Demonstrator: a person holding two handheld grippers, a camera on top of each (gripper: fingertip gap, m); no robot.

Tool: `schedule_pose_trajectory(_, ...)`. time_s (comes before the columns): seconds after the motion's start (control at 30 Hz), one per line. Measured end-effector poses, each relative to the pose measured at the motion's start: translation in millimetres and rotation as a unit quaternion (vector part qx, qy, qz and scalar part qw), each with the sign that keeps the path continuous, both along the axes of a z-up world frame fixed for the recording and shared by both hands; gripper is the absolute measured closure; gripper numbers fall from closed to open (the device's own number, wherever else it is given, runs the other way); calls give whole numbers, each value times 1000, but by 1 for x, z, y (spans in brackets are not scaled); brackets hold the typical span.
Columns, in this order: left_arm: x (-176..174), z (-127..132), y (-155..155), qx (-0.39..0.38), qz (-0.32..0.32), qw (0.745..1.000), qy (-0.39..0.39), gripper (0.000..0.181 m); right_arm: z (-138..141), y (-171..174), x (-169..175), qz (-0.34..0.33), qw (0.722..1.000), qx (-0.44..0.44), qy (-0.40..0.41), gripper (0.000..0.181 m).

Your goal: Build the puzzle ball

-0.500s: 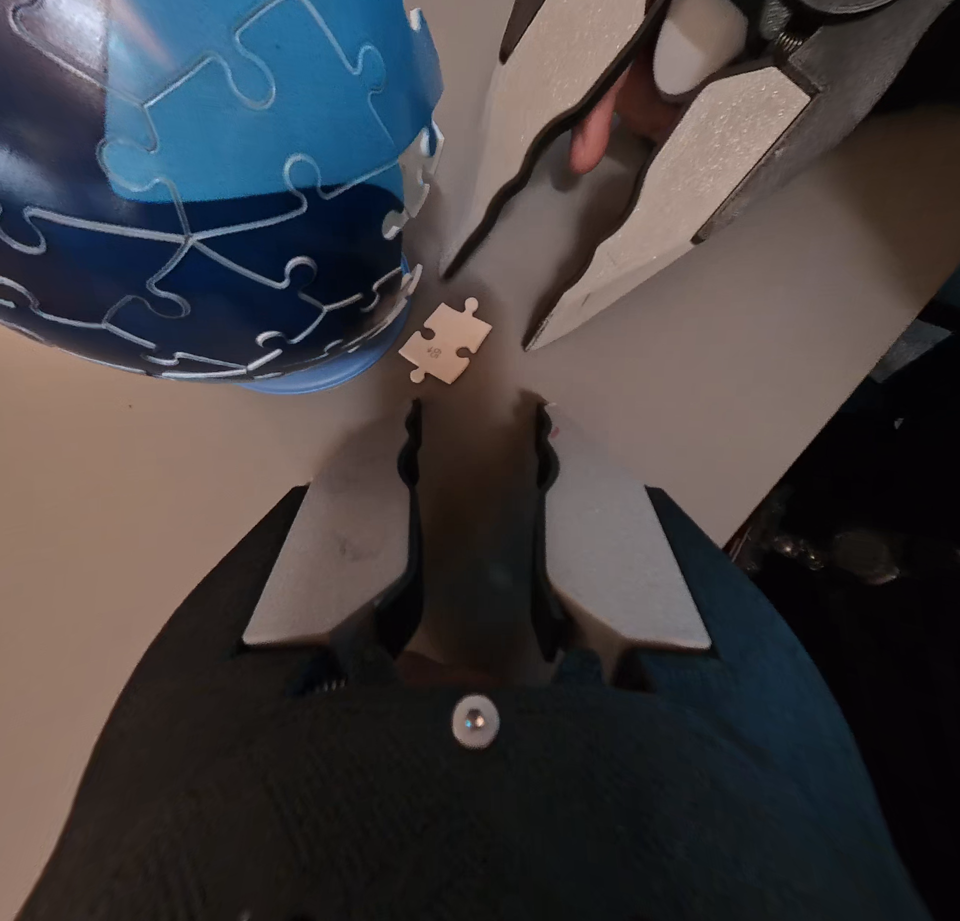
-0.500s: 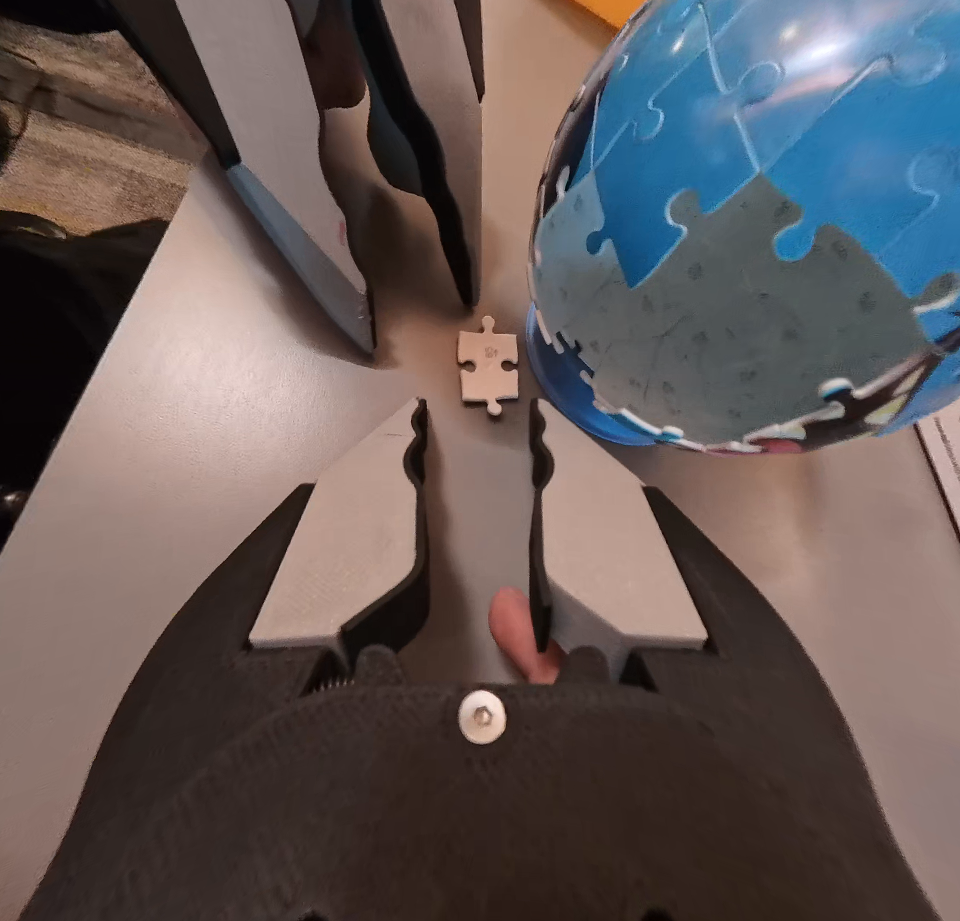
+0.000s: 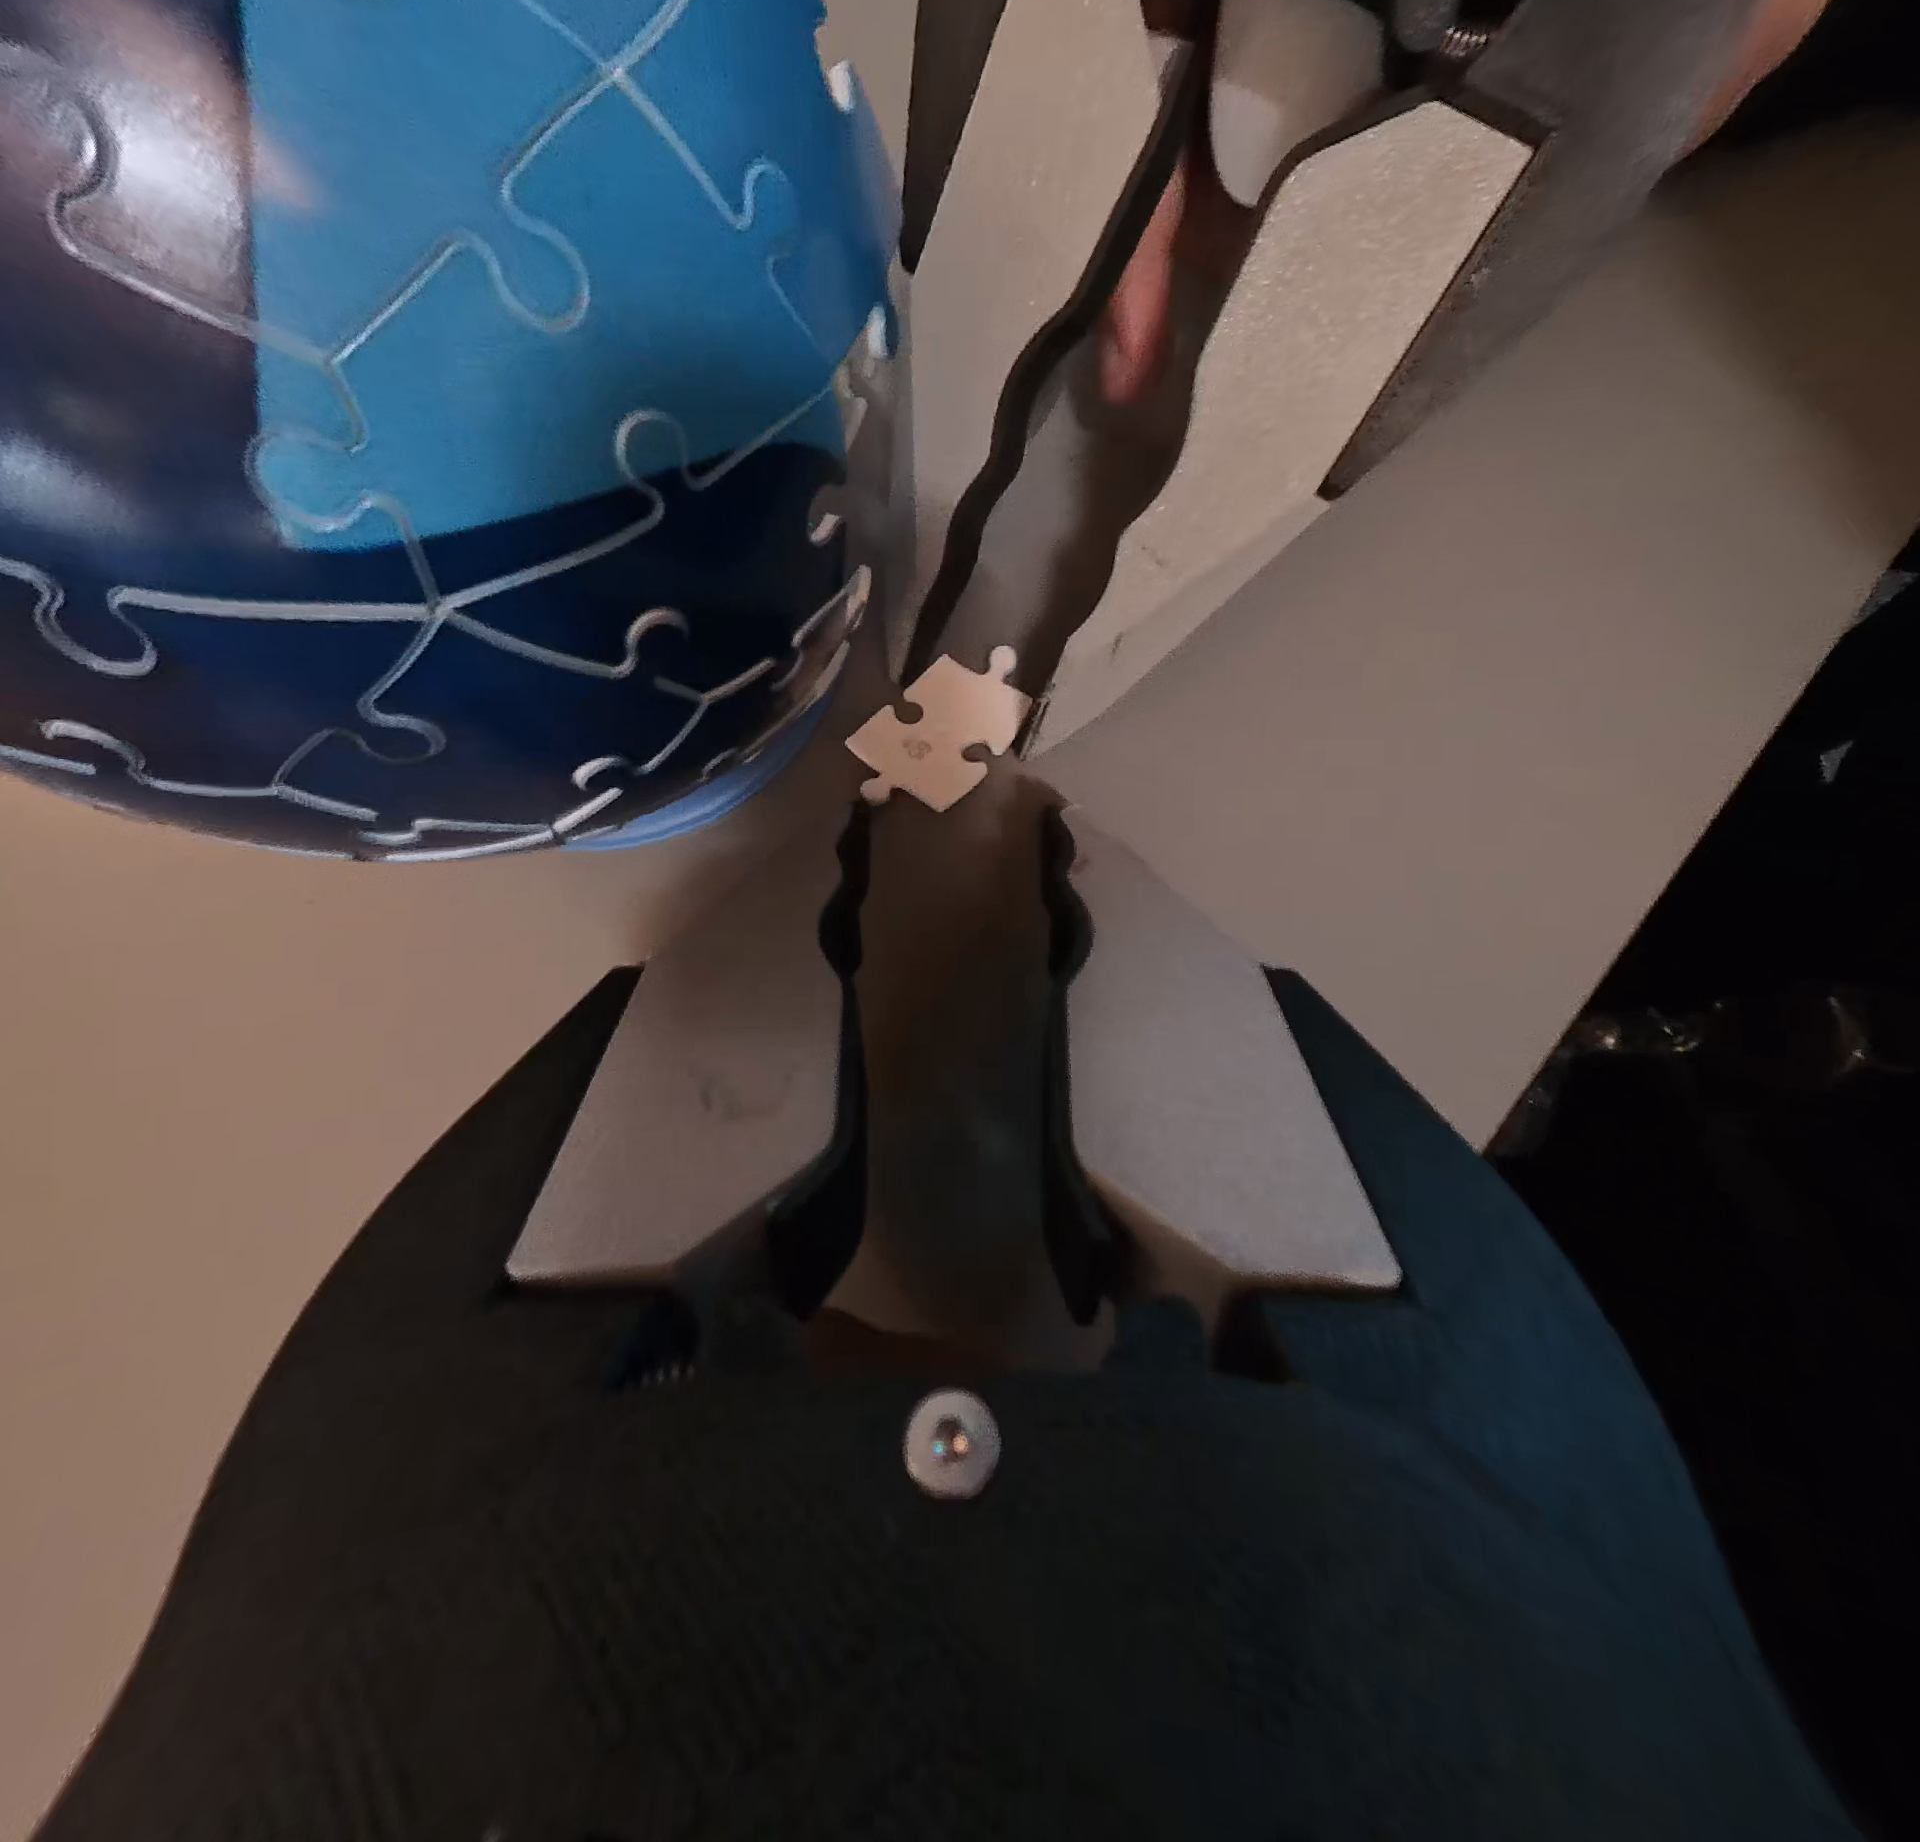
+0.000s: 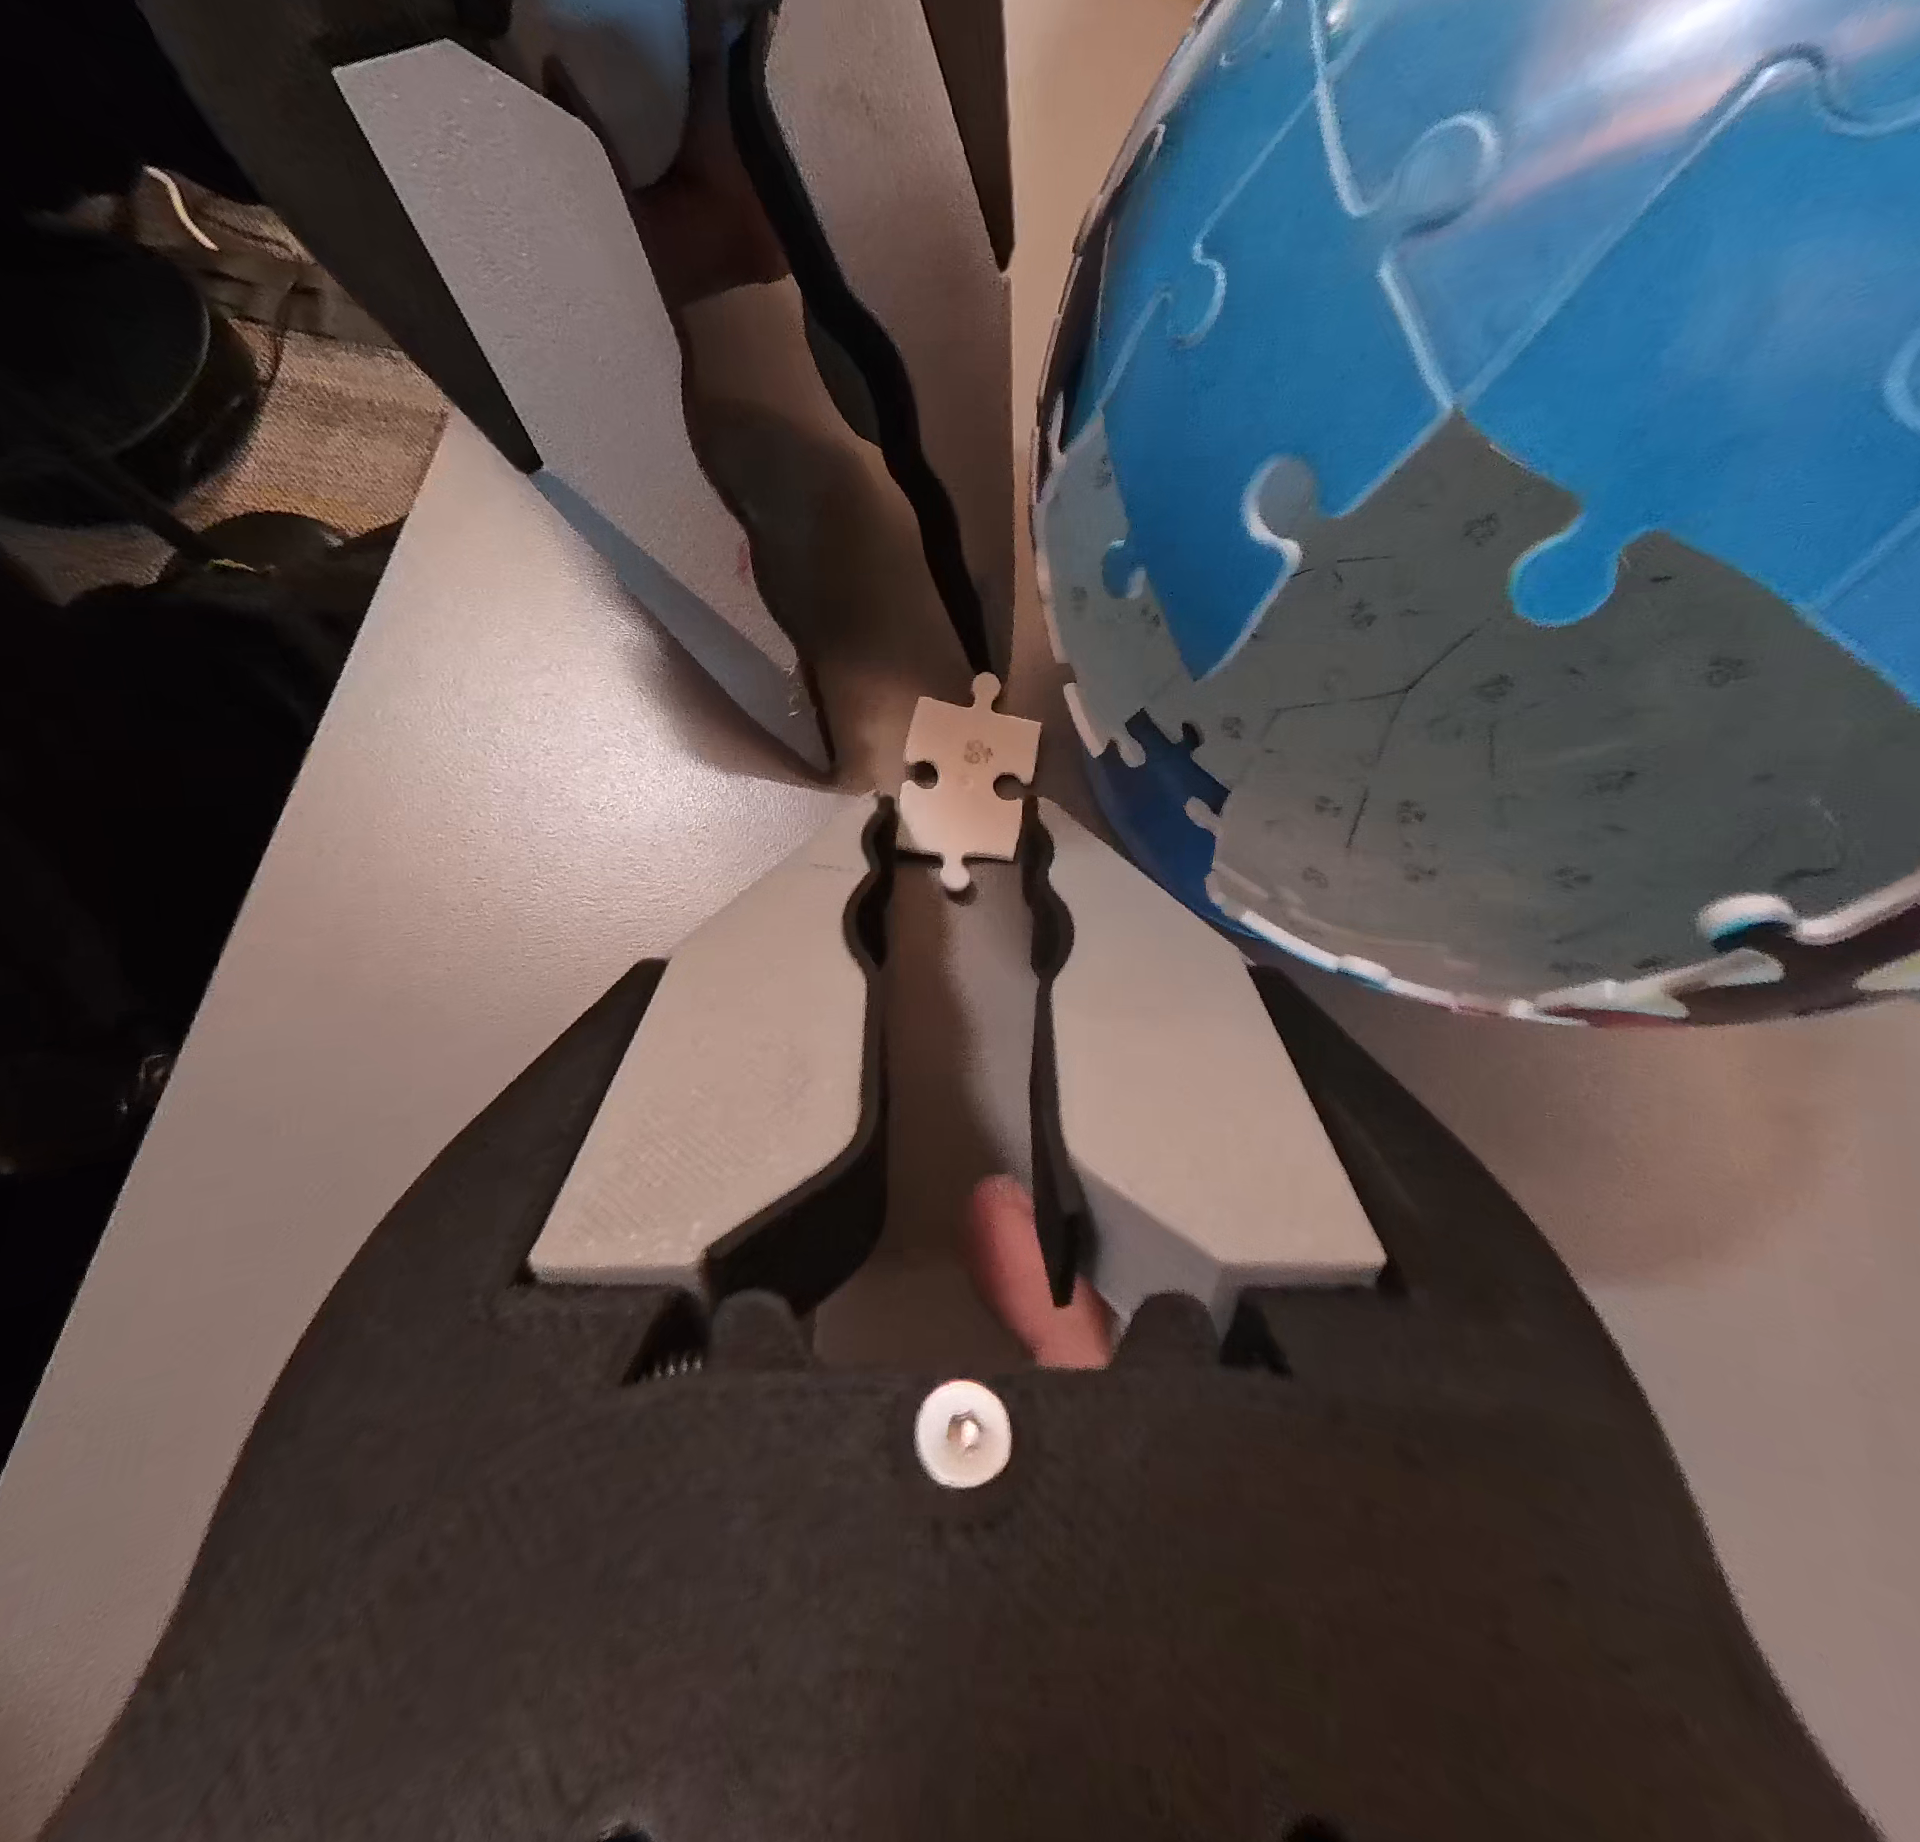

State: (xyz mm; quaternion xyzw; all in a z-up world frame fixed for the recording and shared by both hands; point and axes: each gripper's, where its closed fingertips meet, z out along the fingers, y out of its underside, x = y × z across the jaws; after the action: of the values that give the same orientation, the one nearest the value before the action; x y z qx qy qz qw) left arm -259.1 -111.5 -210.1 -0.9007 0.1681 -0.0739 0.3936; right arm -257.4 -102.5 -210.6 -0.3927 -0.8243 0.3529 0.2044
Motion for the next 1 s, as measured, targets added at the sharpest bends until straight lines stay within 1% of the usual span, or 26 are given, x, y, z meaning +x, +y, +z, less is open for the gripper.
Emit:
schedule_pose_trajectory(0.13, 0, 0, 1, 0, -11, 1000, 1, 150, 1, 1, 0, -4, 1000, 18, 16, 160)
schedule_pose_trajectory(0.27, -1, 0, 1, 4, -26, 1000, 9, 152, 3, 2, 0, -6, 997, 55, 48, 161)
schedule_pose_trajectory(0.37, -4, 2, 0, 26, -44, 997, 56, 154, 3, 0, 2, 0, 995, 73, 63, 161)
schedule_pose_trajectory(0.43, -4, 4, -1, 57, -65, 990, 112, 156, 4, 1, 4, -2, 995, 71, 65, 161)
schedule_pose_trajectory(0.5, 0, 6, -3, 101, -98, 973, 184, 161, 7, 1, 7, -5, 996, 56, 64, 161)
schedule_pose_trajectory(0.53, 0, 7, -2, 129, -107, 959, 227, 161, 8, 1, 8, -7, 997, 46, 63, 161)
schedule_pose_trajectory(0.57, -1, 9, 0, 155, -113, 943, 271, 165, 10, 0, 10, -9, 998, 35, 60, 161)
schedule_pose_trajectory(0.63, -3, 12, 5, 203, -121, 903, 358, 167, 12, 0, 12, -12, 998, 16, 55, 161)
schedule_pose_trajectory(0.67, -5, 12, 7, 219, -121, 885, 393, 168, 13, 1, 13, -14, 998, 8, 53, 161)
schedule_pose_trajectory(0.7, -6, 12, 8, 228, -123, 872, 416, 171, 14, 1, 13, -15, 999, 1, 52, 161)
schedule_pose_trajectory(0.73, -4, 12, 8, 239, -127, 865, 423, 172, 15, 1, 14, -16, 999, -6, 50, 161)
schedule_pose_trajectory(0.83, 2, 19, 8, 268, -130, 858, 419, 166, 18, -2, 15, -14, 998, -31, 44, 161)
schedule_pose_trajectory(0.9, 4, 25, 10, 285, -127, 847, 431, 165, 18, -4, 16, -9, 998, -41, 40, 161)
schedule_pose_trajectory(0.97, 6, 22, 11, 277, -135, 843, 440, 165, 19, -6, 17, -7, 998, -45, 39, 161)
schedule_pose_trajectory(1.0, 7, 21, 12, 278, -139, 841, 442, 169, 19, -7, 17, -5, 998, -47, 38, 161)
